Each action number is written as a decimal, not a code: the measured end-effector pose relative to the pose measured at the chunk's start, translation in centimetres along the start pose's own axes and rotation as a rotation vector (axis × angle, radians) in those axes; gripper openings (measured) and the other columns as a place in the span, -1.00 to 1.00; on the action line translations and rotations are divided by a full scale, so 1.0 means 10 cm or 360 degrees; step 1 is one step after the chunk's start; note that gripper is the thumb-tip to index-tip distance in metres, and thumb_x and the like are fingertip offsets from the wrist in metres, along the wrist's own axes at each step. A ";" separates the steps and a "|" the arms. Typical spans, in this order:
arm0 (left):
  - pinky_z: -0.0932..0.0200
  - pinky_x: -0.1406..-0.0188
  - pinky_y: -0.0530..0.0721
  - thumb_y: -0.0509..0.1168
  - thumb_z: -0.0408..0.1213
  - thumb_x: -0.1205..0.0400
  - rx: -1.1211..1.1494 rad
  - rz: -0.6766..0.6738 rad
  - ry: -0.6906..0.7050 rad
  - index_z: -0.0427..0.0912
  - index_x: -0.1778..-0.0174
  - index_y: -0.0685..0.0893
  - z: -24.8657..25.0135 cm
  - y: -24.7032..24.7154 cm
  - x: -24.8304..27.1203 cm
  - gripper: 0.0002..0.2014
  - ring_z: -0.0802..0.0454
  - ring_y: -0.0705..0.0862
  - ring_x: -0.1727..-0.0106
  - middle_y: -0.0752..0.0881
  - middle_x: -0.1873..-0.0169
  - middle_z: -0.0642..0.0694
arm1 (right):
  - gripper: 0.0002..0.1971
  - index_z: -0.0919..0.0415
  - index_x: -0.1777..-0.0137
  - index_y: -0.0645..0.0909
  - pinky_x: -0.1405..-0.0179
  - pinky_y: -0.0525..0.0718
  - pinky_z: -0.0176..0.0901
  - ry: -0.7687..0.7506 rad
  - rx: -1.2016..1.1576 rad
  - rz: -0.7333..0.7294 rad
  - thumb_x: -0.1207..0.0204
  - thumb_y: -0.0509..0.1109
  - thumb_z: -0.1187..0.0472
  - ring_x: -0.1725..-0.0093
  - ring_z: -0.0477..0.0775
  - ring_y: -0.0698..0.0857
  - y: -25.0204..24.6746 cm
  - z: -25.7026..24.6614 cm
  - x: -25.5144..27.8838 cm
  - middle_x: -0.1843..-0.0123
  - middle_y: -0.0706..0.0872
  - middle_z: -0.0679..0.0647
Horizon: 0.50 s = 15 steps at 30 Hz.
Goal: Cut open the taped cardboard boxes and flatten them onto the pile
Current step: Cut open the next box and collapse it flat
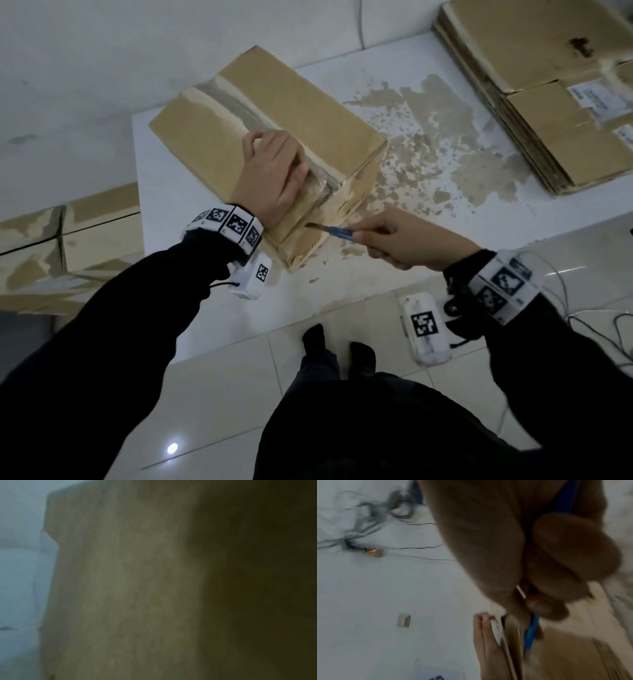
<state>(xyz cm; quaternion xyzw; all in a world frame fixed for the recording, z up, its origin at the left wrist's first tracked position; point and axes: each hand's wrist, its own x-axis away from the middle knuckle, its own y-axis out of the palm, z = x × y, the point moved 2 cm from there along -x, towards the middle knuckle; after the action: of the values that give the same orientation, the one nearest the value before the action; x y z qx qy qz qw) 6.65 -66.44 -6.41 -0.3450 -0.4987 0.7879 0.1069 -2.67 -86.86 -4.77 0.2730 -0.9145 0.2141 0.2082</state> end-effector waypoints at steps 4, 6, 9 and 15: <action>-0.13 -0.42 0.09 -0.04 -0.14 -0.73 -0.0239 -0.0175 0.0071 -0.20 0.11 0.53 -0.05 0.04 0.00 -0.69 -0.10 0.53 0.00 0.55 0.17 -0.07 | -0.71 -0.05 -0.33 0.61 0.62 0.35 -0.32 -0.0063 0.0148 0.0430 -0.70 0.19 0.12 0.58 -0.12 0.37 -0.16 0.07 0.09 0.44 0.56 -0.01; -0.26 -0.49 0.08 -0.02 -0.16 -0.73 -0.0458 -0.0392 0.0133 -0.21 0.12 0.58 0.01 0.01 -0.08 -0.68 -0.14 0.56 0.01 0.58 0.19 -0.09 | -0.71 -0.11 -0.33 0.60 0.51 0.44 -0.36 -0.0179 0.0301 0.0680 -0.68 0.22 0.11 0.50 -0.16 0.53 -0.26 0.05 0.12 0.35 0.66 -0.04; -0.30 -0.56 -0.16 -0.04 -0.15 -0.75 -0.0687 -0.0841 -0.0049 -0.19 0.01 0.69 0.19 -0.03 -0.25 -0.61 -0.14 0.50 -0.22 0.60 0.01 -0.12 | -0.70 -0.10 -0.34 0.60 0.46 0.44 -0.43 -0.0303 0.0443 0.0778 -0.65 0.28 0.14 0.44 -0.16 0.58 -0.29 0.04 0.07 0.21 0.70 -0.07; 0.09 -0.37 0.36 0.12 -0.29 -0.74 0.0560 -0.0557 -0.1050 -0.25 0.00 0.75 0.19 0.02 -0.12 -0.73 -0.10 0.49 -0.32 0.59 -0.14 -0.18 | -0.69 -0.06 -0.37 0.59 0.61 0.31 -0.44 -0.0323 0.0657 0.0670 -0.67 0.24 0.09 0.54 -0.27 0.49 -0.19 0.18 -0.05 0.04 0.76 0.02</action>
<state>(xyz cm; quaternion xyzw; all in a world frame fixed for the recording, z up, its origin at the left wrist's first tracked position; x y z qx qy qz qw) 6.36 -68.45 -5.54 0.0395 -0.4152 0.8994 0.1312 -1.61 -89.02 -5.98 0.1342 -0.9043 0.4053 0.0070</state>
